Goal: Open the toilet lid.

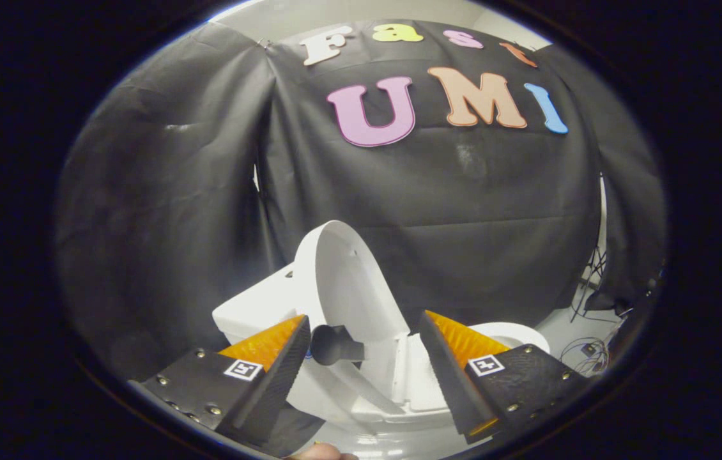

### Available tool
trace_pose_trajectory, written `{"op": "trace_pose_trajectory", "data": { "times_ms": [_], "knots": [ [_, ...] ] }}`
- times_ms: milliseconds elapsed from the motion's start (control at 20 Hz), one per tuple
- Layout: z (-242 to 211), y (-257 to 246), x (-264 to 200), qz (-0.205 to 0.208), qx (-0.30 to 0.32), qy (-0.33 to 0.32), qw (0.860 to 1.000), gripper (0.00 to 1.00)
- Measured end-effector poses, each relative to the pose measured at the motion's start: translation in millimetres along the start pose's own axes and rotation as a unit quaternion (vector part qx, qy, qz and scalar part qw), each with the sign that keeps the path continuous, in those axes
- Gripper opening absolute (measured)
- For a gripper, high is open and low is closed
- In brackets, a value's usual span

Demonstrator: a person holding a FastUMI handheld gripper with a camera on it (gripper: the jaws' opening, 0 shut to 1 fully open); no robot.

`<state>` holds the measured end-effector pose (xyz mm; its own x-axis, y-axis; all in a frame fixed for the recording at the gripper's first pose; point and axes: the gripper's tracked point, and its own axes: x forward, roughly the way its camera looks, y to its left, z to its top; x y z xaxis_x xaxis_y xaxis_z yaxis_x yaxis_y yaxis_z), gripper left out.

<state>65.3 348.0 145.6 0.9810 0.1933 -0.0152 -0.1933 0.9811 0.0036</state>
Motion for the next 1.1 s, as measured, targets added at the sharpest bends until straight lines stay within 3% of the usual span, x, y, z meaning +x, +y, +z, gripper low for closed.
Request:
{"op": "trace_pose_trajectory", "data": {
  "times_ms": [650,800,1100],
  "knots": [
    [15.4,-119.5,-26.8,-0.053,0.013,-0.027,0.998,1.00],
    [15.4,-144.8,-33.7,-0.071,-0.007,-0.028,0.997,1.00],
    [-0.9,-167.4,-32.0,-0.057,-0.021,-0.008,0.998,1.00]
  ]
}}
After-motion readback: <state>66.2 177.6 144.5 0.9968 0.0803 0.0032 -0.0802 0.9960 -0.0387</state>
